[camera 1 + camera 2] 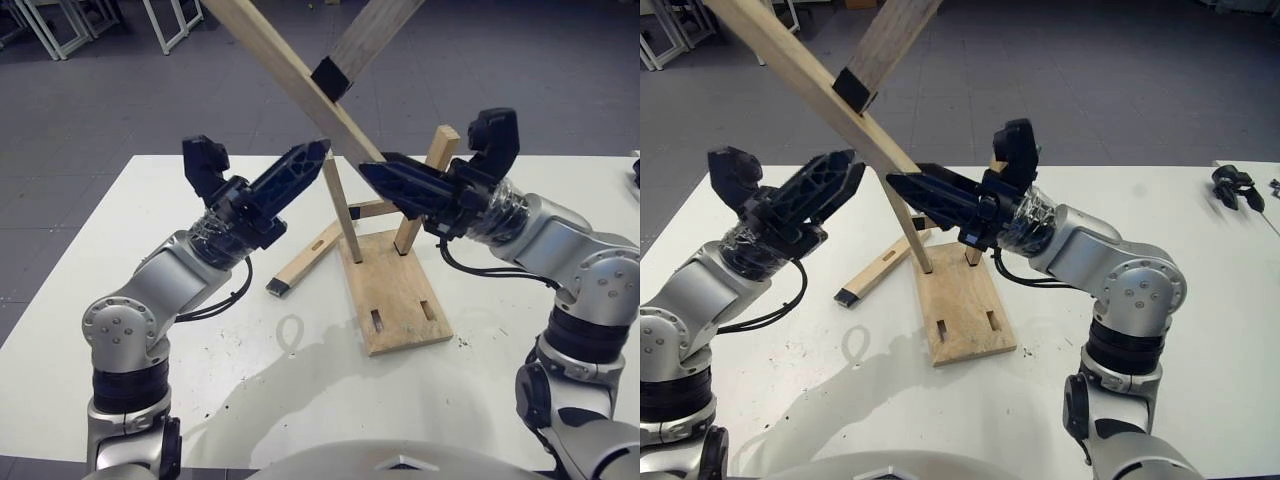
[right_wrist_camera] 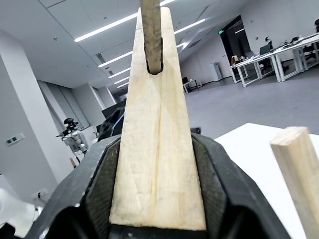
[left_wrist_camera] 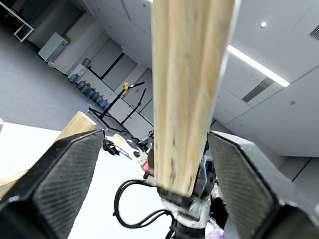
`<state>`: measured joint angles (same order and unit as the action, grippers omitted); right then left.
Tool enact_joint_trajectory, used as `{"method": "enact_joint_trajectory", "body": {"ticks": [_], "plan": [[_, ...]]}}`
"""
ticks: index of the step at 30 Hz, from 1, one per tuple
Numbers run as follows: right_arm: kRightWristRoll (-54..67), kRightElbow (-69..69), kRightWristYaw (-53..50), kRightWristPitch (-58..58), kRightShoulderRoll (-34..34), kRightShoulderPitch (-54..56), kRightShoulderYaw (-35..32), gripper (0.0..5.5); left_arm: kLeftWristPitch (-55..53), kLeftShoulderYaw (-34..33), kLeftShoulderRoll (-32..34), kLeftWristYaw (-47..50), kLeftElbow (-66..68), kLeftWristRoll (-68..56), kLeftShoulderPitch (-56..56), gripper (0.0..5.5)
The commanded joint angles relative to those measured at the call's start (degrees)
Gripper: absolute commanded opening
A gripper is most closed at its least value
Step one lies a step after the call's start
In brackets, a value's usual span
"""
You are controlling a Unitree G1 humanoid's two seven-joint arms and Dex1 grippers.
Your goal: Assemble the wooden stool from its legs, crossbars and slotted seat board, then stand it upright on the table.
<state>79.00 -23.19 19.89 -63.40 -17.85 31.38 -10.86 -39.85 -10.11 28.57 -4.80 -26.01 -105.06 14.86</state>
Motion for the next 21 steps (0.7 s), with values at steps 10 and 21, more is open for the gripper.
{"method": "enact_joint_trajectory", "body": {"ticks": [10,21], "plan": [[5.7,-1.0,1.1,1.0,-5.0,-2.9,4.3,2.00,-5.1,-1.1,5.0,-9.0,0.7,-4.4,4.0,2.70],[5.4,-1.4,4.5,2.1,-8.6,-4.3,6.5,2.00,-6.4,-2.7,6.5,-15.1,3.5,1.7,2.6,2.14]]}}
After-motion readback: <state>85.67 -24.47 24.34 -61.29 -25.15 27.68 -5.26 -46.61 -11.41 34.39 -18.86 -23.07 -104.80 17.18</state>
